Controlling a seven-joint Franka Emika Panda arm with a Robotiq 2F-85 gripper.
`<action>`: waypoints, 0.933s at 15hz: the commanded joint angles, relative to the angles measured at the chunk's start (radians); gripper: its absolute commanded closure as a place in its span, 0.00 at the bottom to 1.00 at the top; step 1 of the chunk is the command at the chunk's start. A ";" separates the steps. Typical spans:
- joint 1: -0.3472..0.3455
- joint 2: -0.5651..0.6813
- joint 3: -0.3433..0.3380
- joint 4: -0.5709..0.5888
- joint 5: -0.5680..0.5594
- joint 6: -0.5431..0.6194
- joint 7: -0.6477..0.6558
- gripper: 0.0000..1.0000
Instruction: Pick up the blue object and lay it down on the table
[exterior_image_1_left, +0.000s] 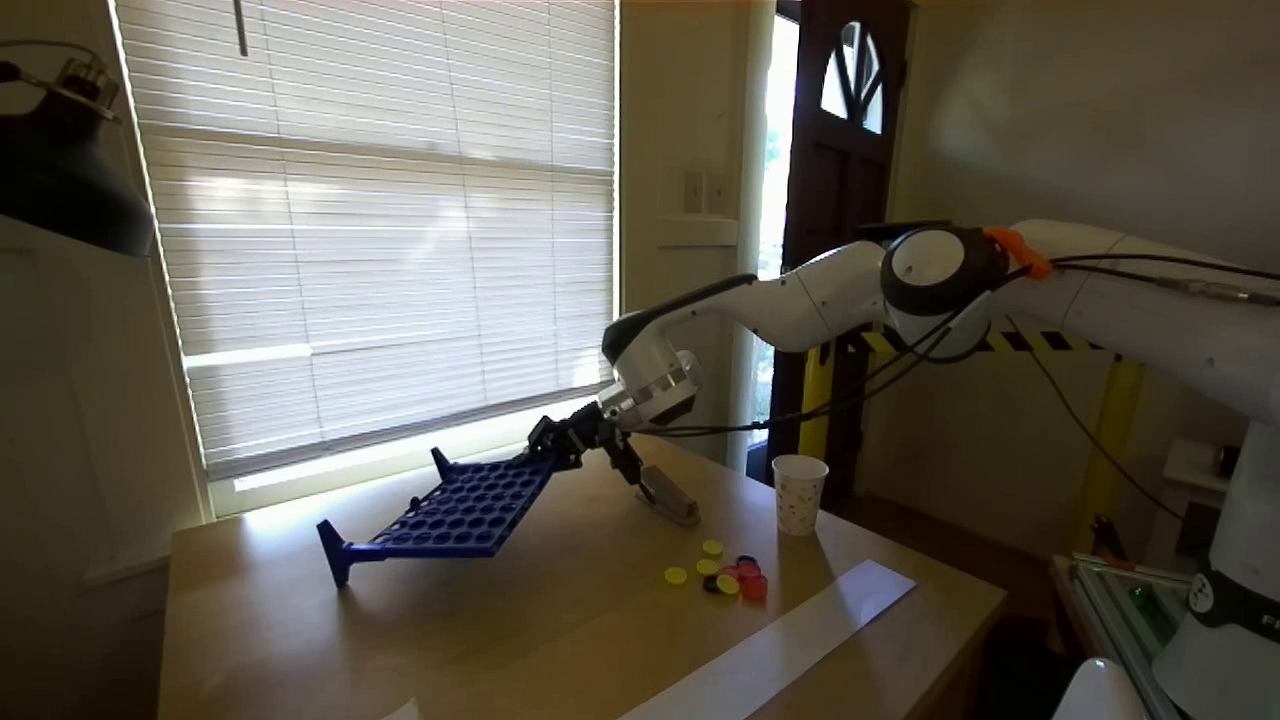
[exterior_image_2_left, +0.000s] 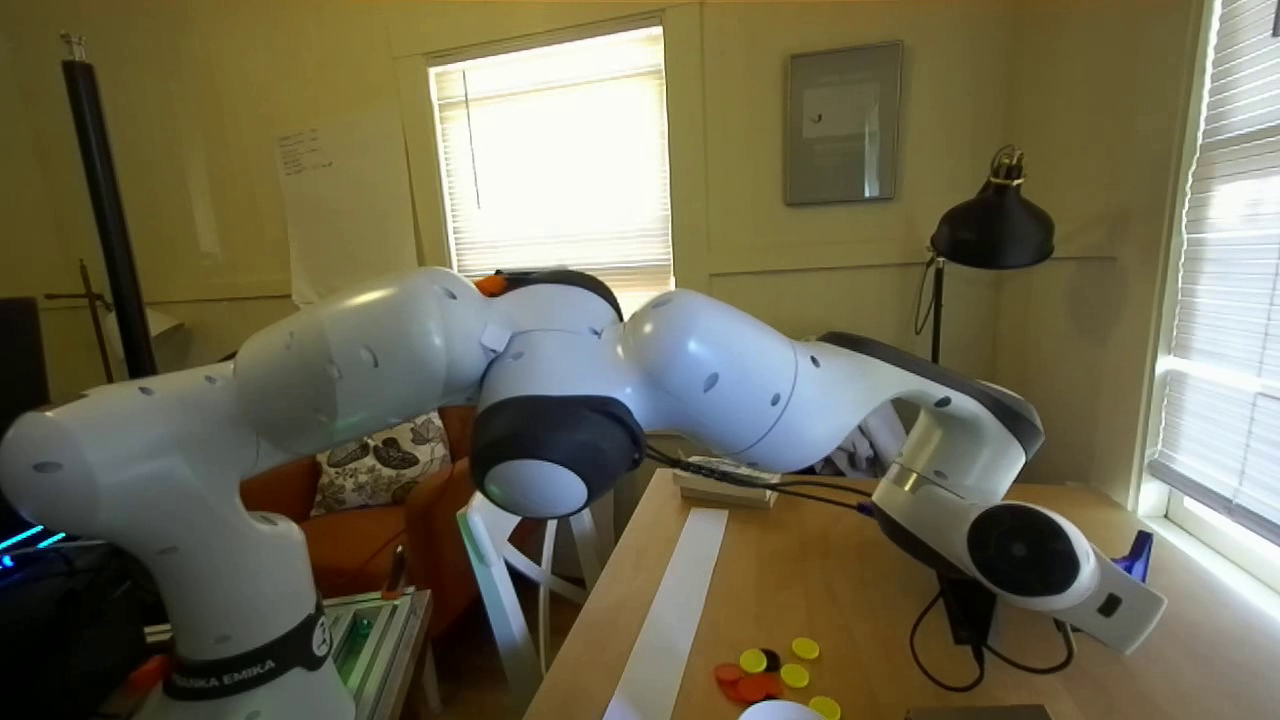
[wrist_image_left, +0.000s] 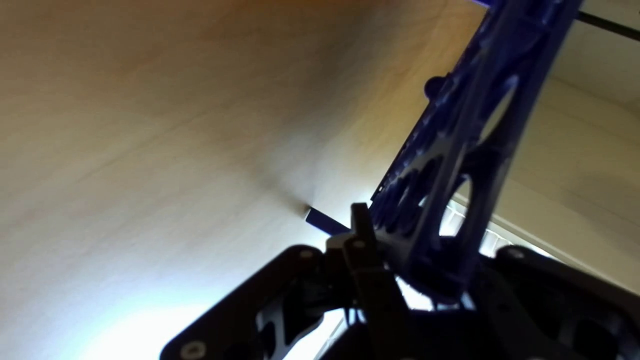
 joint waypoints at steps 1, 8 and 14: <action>0.056 0.055 -0.096 0.012 -0.002 0.067 -0.079 0.53; 0.150 0.041 -0.220 -0.005 -0.018 0.168 -0.080 0.24; 0.289 0.015 -0.360 -0.031 -0.060 0.331 -0.065 0.00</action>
